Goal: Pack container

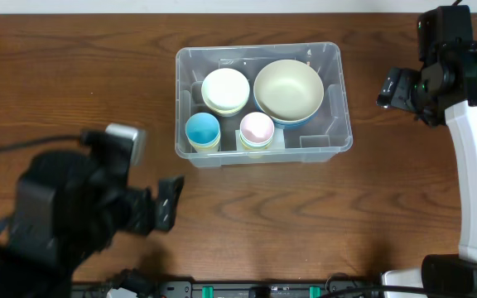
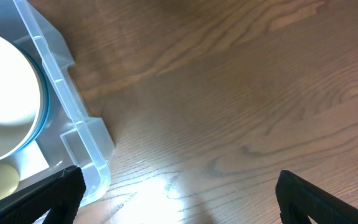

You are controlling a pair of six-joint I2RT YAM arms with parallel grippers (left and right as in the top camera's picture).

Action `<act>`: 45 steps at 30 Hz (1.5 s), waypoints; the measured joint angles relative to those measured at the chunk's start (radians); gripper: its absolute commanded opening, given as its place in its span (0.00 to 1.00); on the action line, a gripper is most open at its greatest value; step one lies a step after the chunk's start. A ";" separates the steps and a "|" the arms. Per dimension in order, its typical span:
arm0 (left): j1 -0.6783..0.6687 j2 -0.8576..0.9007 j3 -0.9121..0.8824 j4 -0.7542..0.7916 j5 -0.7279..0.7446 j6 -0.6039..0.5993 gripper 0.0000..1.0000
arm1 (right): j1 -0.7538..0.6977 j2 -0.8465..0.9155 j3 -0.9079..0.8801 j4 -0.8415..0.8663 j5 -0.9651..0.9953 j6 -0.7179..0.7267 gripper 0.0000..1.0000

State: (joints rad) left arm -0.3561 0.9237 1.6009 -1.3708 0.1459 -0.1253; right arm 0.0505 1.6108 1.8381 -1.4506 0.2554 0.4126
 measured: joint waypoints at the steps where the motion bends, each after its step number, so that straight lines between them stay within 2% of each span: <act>1: 0.000 -0.021 0.000 -0.019 -0.004 0.005 0.98 | 0.000 0.000 0.000 0.000 0.000 0.000 0.99; 10: 0.001 -0.142 0.002 -0.205 -0.072 0.034 0.98 | 0.000 0.000 0.000 0.000 0.000 0.000 0.99; 14: 0.031 -0.186 -0.001 -0.202 -0.089 0.041 0.98 | 0.000 0.000 0.000 0.000 0.000 0.000 0.99; 17: 0.079 -0.270 -0.031 -0.145 -0.097 0.044 0.98 | 0.000 0.000 0.000 0.000 0.000 0.000 0.99; 23: 0.162 -0.505 -0.177 0.055 -0.101 0.048 0.98 | 0.000 0.000 0.000 0.000 0.001 0.000 0.99; 31: 0.212 -0.749 -0.519 0.385 -0.101 0.048 0.98 | 0.000 0.000 0.000 0.000 0.000 0.000 0.99; 38: 0.212 -0.866 -0.879 0.773 -0.081 0.049 0.98 | 0.000 0.000 0.000 0.000 0.000 0.000 0.99; 45: 0.212 -0.909 -1.162 1.002 -0.066 0.049 0.98 | 0.000 0.000 0.000 0.000 0.000 0.000 0.99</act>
State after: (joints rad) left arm -0.1440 0.0151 0.4393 -0.3687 0.0799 -0.0765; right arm 0.0505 1.6108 1.8381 -1.4506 0.2558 0.4126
